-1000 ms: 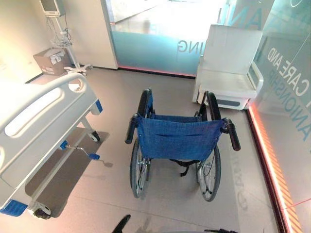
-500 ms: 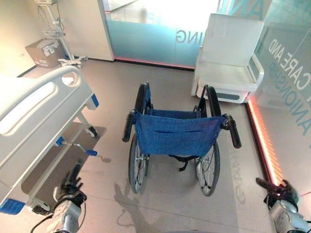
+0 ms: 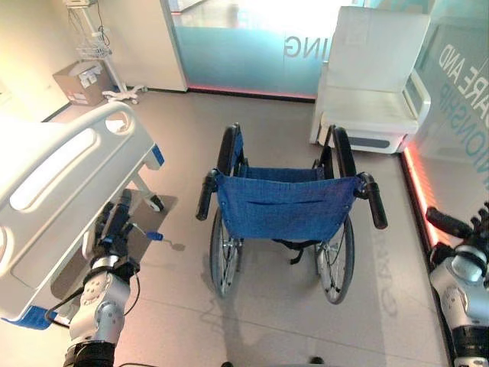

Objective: Push the wheelchair next to the bed

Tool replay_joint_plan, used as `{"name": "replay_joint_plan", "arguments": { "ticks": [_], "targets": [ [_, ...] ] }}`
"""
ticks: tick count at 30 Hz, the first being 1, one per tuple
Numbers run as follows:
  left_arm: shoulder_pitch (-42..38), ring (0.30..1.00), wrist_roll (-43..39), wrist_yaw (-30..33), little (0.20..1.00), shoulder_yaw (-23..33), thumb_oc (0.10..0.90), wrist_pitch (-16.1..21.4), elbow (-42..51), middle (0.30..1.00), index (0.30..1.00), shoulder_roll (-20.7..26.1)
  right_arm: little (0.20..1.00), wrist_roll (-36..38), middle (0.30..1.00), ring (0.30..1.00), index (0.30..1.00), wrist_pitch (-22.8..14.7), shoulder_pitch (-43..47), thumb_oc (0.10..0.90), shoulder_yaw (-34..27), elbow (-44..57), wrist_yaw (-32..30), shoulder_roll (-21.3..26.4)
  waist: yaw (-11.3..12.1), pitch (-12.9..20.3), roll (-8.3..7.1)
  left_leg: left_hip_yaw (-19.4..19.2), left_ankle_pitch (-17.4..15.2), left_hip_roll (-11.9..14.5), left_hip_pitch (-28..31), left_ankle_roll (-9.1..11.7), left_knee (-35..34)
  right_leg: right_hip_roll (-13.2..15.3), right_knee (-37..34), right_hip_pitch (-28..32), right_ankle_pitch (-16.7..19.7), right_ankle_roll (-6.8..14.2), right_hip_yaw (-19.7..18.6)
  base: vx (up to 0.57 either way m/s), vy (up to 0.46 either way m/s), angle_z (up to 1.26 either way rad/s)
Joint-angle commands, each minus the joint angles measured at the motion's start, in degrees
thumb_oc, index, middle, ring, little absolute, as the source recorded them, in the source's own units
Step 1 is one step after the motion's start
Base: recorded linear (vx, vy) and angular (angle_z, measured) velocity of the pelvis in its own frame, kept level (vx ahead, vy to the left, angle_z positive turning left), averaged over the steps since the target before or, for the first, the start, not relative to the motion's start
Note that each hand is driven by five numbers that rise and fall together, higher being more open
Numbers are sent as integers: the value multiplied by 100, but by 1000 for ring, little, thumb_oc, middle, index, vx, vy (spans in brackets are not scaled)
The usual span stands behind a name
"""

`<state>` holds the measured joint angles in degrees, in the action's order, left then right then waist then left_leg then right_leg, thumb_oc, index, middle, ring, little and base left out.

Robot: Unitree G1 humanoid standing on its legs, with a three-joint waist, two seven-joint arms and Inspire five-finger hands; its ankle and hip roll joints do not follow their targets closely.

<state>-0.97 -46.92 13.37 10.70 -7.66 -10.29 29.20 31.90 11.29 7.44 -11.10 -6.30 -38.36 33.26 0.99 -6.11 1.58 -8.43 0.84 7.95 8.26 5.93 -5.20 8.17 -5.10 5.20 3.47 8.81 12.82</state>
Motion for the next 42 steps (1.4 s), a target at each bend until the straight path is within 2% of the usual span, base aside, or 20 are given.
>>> {"name": "replay_joint_plan", "arguments": {
  "ticks": [1,8,12,15,21,24,32,33,36,42],
  "targets": [
    [-898,900,-225,-552,900,-167,800,8,456,900,900,806,900,88,900,900,900,-290,892,800,143,546,428,825,-65,107,-42,-102,32,-202,-296,-172,20,47,10,89,-110,-184,73,0,0,0],
    [-1141,900,-622,-1074,900,-371,800,-431,820,900,900,1242,900,779,900,900,900,-264,1054,800,354,828,994,950,-100,-125,-20,-121,113,-218,-459,-173,20,46,10,-90,-40,-179,-30,-25,-3,1],
    [-1353,900,-1156,-1287,900,-533,800,-807,832,900,900,1509,900,1606,900,900,900,-184,1139,800,448,911,1109,1038,-136,-300,-8,-139,173,-207,-578,-166,20,50,10,-222,19,-170,-69,-66,-8,0],
    [-1403,900,-1413,-1471,900,-606,800,-917,883,900,900,1728,900,2215,900,900,900,-210,1155,800,488,945,1252,1110,-155,-399,-3,-147,199,-209,-634,-166,20,58,10,-284,49,-161,-81,-62,2,-1],
    [-1245,900,-2152,-1864,900,-597,800,-993,1237,900,900,1923,900,3053,900,900,900,118,891,800,560,1255,1726,1205,-197,-426,-41,-197,203,-202,-628,-166,20,59,10,-302,69,-152,-90,-6,0,0],
    [-1199,900,-2459,-2087,900,-690,800,-1044,1429,900,900,1923,900,3451,900,900,900,147,786,800,620,1341,1809,1286,-215,-412,-67,-221,206,-193,-613,-160,20,54,10,-298,75,-150,-98,0,0,0],
    [-1400,900,-2709,-2445,900,-1178,800,-1102,1841,900,900,2165,900,4043,900,900,900,-46,947,800,815,1347,1824,1608,-221,-408,-105,-249,204,-192,-588,-146,20,36,10,-289,82,-135,-128,1,-1,0],
    [-1475,900,-2864,-2482,900,-1302,800,-1049,1960,900,900,2237,900,4128,900,900,900,-263,983,800,870,1377,1782,1637,-222,-396,-111,-254,199,-193,-580,-145,20,33,10,-282,80,-135,-125,0,0,0],
    [-1596,900,-3060,-2417,900,-1422,800,-950,2092,900,900,2253,900,4041,900,900,900,-433,1069,800,906,1421,1608,1606,-229,-385,-115,-253,187,-198,-573,-142,20,30,10,-279,73,-132,-139,0,0,0],
    [-1665,900,-3199,-2524,900,-1464,800,-893,2294,900,900,2251,900,3965,900,900,900,-415,1060,800,863,1466,1475,1610,-245,-387,-128,-275,175,-201,-545,-139,20,40,10,-267,75,-130,-153,0,0,0]
  ]
}}
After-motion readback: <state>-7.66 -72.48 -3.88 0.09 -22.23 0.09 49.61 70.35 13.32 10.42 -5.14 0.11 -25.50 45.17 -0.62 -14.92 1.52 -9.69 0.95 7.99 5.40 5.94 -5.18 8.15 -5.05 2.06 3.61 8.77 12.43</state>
